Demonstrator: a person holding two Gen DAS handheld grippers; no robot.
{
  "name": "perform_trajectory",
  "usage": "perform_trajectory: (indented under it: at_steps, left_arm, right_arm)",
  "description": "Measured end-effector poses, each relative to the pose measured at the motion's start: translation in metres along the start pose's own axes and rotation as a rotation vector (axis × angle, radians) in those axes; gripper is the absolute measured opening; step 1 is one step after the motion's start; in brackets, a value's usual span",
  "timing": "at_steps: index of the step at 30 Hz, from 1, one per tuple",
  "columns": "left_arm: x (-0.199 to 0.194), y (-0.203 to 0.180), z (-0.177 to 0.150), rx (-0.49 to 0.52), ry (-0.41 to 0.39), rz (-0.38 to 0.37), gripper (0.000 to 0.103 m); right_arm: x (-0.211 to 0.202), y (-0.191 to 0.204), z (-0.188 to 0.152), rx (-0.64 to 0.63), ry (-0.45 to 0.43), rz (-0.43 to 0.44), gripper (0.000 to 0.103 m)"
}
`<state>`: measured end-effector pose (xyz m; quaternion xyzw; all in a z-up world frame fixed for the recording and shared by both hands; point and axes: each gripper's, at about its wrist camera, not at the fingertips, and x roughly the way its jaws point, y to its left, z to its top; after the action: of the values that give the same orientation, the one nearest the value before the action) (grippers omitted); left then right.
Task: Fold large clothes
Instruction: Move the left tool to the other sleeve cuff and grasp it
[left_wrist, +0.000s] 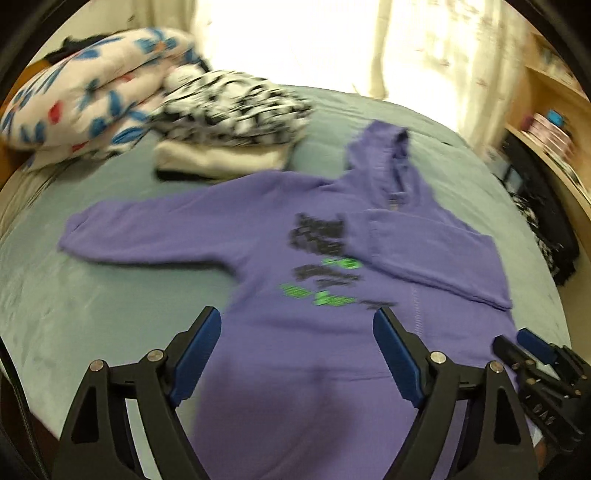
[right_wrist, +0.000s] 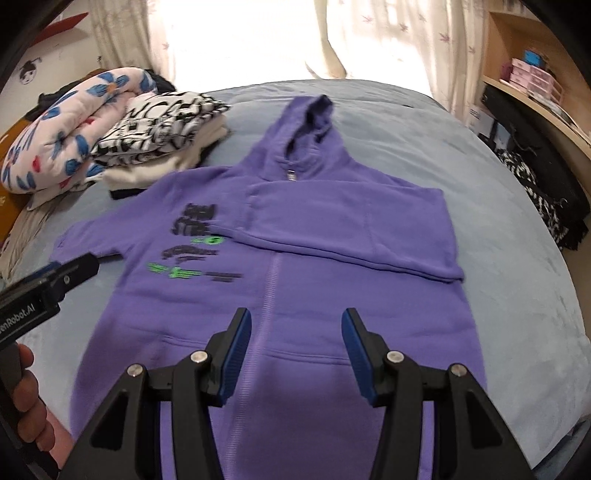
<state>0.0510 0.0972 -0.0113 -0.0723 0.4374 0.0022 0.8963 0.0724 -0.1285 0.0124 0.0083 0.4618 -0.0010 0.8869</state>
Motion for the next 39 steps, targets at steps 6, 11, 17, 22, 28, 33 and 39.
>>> perform_trajectory:
  at_steps: [6,11,17,22,28,33,39]
  left_arm:
    - [-0.008,0.072,-0.003,-0.104,0.005,0.041,0.083]
    - [-0.008,0.131,-0.002,-0.199,0.000,0.051,0.083]
    - [0.006,0.198,0.002,-0.279,0.001,0.067,0.083]
    - [0.034,0.254,0.003,-0.381,0.020,0.035,0.083]
    - [0.075,0.313,0.000,-0.543,0.015,-0.094,0.082]
    - [0.115,0.349,0.003,-0.660,0.025,-0.164,0.073]
    - [0.147,0.373,0.019,-0.729,0.024,-0.167,0.065]
  right_arm:
    - [-0.004,0.055,0.009,-0.092,-0.027,-0.006,0.051]
    - [-0.002,0.104,0.018,-0.158,-0.058,0.007,0.051]
    - [0.016,0.156,0.028,-0.191,-0.040,0.061,0.051]
    - [0.038,0.188,0.036,-0.195,-0.028,0.084,0.051]
    - [0.068,0.226,0.043,-0.227,-0.017,0.098,0.051]
    - [0.090,0.243,0.044,-0.245,0.004,0.104,0.051]
    - [0.110,0.253,0.044,-0.264,0.019,0.097,0.051]
